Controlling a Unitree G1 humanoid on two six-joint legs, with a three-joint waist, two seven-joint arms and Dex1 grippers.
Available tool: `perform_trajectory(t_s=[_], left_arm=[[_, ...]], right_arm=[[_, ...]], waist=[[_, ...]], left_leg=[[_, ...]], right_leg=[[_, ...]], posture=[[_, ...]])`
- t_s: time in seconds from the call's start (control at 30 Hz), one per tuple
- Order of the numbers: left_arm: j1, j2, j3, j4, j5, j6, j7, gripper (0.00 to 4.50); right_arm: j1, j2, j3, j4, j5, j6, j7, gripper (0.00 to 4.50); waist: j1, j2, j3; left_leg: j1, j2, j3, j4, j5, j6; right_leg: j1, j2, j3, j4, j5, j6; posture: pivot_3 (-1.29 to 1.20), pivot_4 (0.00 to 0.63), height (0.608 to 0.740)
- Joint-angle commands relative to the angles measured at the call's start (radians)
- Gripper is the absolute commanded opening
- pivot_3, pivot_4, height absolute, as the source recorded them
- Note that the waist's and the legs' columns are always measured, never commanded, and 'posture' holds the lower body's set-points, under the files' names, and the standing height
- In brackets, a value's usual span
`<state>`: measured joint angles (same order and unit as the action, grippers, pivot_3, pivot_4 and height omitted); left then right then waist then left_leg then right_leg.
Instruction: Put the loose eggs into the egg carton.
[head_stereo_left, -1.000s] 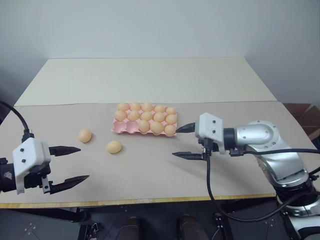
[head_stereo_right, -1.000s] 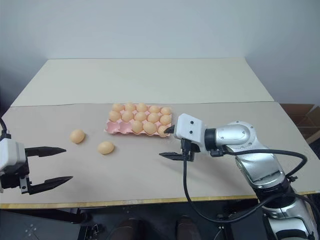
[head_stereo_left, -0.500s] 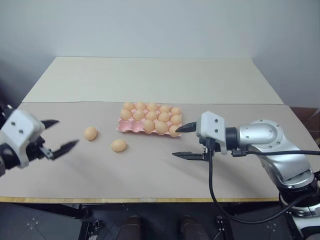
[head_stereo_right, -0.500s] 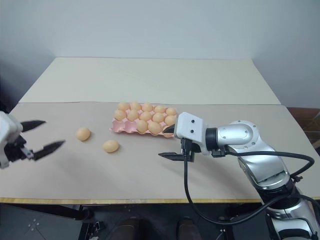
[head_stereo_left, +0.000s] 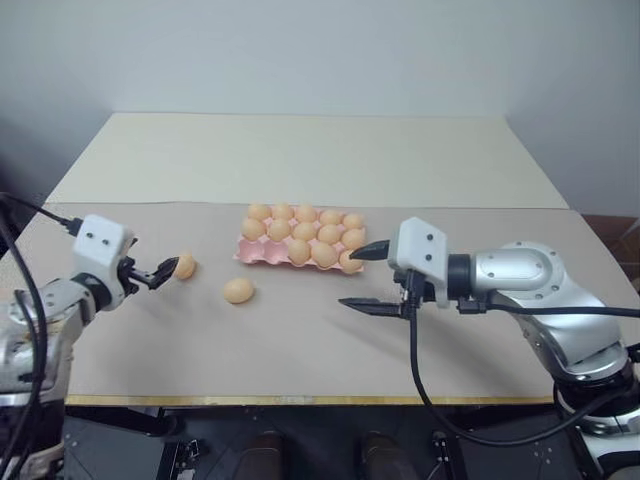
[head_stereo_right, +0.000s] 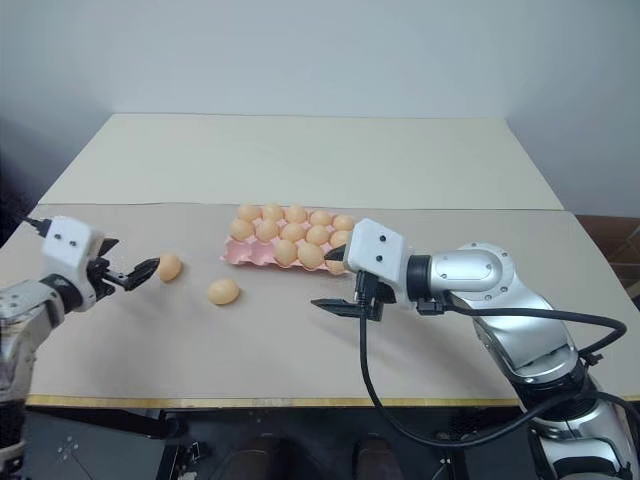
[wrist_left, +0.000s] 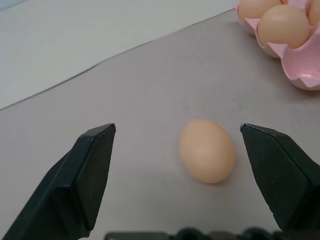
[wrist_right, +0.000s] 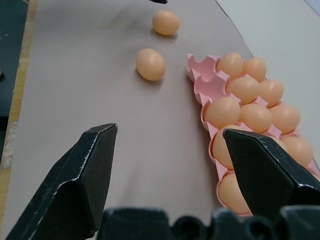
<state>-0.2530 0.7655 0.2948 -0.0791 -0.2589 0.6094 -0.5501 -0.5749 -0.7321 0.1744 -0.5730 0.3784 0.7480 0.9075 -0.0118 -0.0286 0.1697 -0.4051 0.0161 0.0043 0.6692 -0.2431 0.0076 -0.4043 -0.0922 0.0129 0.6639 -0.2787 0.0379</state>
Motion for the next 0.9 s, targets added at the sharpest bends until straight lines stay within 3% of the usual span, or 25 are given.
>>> perform_trajectory(t_s=[0.03,0.3,0.4,0.6,0.9], left_arm=[[-0.040,-0.002,-0.023,0.063,0.018,-0.025,-0.002,4.35],[-0.112,-0.060,-0.079,0.210,0.024,-0.104,-0.023,4.35],[-0.125,-0.082,-0.089,0.237,0.033,-0.122,-0.012,3.75],[-0.153,-0.103,-0.094,0.288,0.039,-0.131,-0.003,1.85],[-0.146,-0.081,-0.075,0.193,0.047,-0.216,-0.034,1.72]], right_arm=[[-0.007,-0.003,-0.025,-0.047,0.021,0.025,-0.024,3.98],[-0.008,-0.001,-0.030,-0.065,0.019,0.063,-0.070,3.98],[-0.007,-0.001,-0.032,-0.074,0.020,0.073,-0.083,4.04],[-0.006,-0.013,-0.030,-0.082,0.017,0.079,-0.102,4.04],[-0.008,-0.013,-0.031,-0.075,0.018,0.072,-0.119,4.04]], waist=[[0.000,0.000,0.000],[0.000,0.000,0.000],[0.000,0.000,0.000],[0.000,0.000,0.000],[0.000,0.000,0.000]], left_leg=[[0.000,0.000,0.000,0.000,0.000,0.000],[0.000,0.000,0.000,0.000,0.000,0.000],[-0.001,0.000,0.000,0.001,0.000,0.000],[0.000,0.000,0.000,0.001,0.000,0.000],[-0.001,0.000,0.000,0.001,0.000,0.000]], right_leg=[[0.000,0.000,0.000,0.000,0.000,0.000],[0.000,0.000,0.000,0.001,0.000,0.000],[0.000,0.000,0.000,0.000,0.000,0.000],[0.000,0.000,-0.001,0.001,0.000,0.000],[0.000,0.000,-0.001,0.000,0.000,0.000]], posture=[[0.00,0.150,0.740],[0.00,0.150,0.740],[0.00,0.150,0.740],[0.00,0.150,0.740],[0.00,0.150,0.740]])
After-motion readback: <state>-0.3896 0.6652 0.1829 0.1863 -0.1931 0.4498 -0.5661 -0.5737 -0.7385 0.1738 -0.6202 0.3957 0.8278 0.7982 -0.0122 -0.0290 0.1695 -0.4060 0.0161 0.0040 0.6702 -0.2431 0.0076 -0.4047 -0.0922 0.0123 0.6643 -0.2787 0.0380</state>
